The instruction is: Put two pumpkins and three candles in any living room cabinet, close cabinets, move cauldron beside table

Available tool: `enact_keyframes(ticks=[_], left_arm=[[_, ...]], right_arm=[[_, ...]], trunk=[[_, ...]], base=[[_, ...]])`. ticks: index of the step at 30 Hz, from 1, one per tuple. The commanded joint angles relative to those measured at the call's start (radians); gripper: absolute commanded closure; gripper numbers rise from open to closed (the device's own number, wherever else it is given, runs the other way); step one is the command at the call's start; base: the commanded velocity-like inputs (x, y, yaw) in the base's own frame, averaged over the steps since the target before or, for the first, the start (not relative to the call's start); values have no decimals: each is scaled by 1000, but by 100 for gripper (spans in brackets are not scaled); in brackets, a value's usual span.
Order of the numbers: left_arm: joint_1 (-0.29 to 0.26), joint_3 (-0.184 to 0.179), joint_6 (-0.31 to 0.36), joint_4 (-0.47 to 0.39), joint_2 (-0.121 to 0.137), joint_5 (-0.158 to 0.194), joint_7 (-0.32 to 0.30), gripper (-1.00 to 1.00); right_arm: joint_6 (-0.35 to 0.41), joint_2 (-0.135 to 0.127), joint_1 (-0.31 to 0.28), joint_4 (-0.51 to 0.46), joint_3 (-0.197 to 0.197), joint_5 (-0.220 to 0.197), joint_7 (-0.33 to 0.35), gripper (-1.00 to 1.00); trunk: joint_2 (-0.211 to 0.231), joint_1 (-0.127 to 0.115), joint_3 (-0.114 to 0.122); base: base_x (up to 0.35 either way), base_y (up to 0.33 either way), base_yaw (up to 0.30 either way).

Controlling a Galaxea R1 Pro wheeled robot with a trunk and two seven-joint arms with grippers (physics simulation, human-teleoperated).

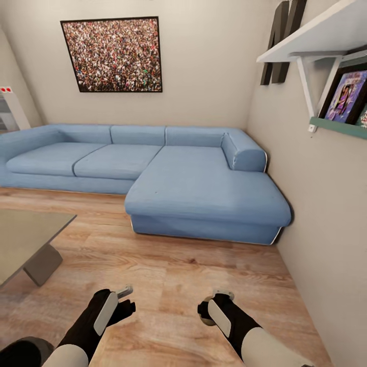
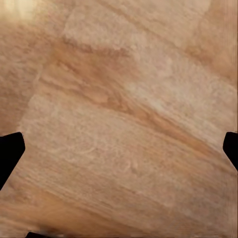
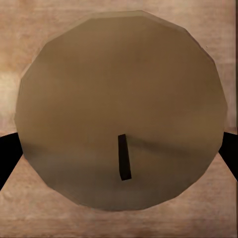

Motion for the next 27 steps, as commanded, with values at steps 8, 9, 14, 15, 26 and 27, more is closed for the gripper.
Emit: enact_keyframes(ticks=[8, 9, 14, 15, 26, 27], left_arm=[[0, 0, 0, 0, -1, -1, 0, -100], [0, 0, 0, 0, 0, -1, 0, -100], [0, 0, 0, 0, -1, -1, -1, -100], [0, 0, 0, 0, -1, -1, -1, -100], [0, 0, -1, 0, 0, 0, -1, -100], [0, 0, -1, 0, 0, 0, -1, -100]], right_arm=[[-2, 0, 0, 0, 0, 1, 0, 100], [-2, 0, 0, 0, 0, 1, 0, 100], [-2, 0, 0, 0, 0, 1, 1, 100], [-3, 0, 0, 0, 0, 1, 1, 100], [-4, 0, 0, 0, 0, 1, 1, 100], [-4, 0, 0, 0, 0, 1, 0, 100]], trunk=[[0, 0, 0], [0, 0, 0], [0, 0, 0], [0, 0, 0], [0, 0, 0], [7, -4, 3]], base=[[-313, -107, 0], [-313, -110, 0], [-313, -110, 0], [-313, -110, 0], [-251, -87, 0], [-34, -11, 0]])
